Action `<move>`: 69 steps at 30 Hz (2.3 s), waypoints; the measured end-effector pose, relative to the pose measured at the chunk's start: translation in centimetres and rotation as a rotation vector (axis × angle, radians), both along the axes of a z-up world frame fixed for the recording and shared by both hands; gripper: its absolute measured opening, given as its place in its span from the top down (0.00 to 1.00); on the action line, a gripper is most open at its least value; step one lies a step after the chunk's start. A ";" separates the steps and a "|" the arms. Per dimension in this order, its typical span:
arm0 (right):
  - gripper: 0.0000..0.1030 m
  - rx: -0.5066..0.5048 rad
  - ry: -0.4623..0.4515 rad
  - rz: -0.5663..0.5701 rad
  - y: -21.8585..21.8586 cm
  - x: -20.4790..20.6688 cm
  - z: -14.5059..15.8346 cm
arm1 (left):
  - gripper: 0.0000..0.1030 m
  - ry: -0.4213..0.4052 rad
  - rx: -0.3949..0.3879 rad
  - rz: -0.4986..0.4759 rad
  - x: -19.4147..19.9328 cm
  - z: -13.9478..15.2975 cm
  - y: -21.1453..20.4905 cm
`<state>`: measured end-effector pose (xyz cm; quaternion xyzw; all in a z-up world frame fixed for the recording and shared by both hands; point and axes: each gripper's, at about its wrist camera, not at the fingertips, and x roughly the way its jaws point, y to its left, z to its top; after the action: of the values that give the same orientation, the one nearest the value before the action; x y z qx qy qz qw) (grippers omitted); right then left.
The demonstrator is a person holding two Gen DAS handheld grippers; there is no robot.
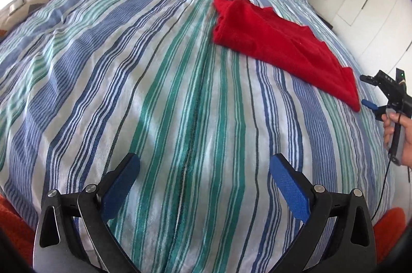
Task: Fold small clothes
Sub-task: 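Grasp the folded sweater edge with the right gripper and fold it over, then open the right gripper and lift it off the folded sweater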
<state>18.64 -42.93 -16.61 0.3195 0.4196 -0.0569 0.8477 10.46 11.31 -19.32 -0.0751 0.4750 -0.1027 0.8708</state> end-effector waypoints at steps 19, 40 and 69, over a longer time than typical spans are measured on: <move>0.87 -0.040 -0.125 0.365 19.2 11.3 10.4 | 0.02 0.063 -0.120 0.010 1.7 0.1 1.1; 0.66 -0.184 0.032 0.646 30.8 13.5 3.5 | 0.02 0.088 -0.073 -0.003 1.9 -0.2 1.0; 0.51 -0.401 -0.017 0.533 24.6 -0.5 1.3 | 0.01 0.024 0.149 -0.059 0.9 -1.2 -2.0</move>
<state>18.10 -18.32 -15.32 0.0261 0.4618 0.0880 0.8822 11.38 9.27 -20.50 0.0029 0.4936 -0.0917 0.8648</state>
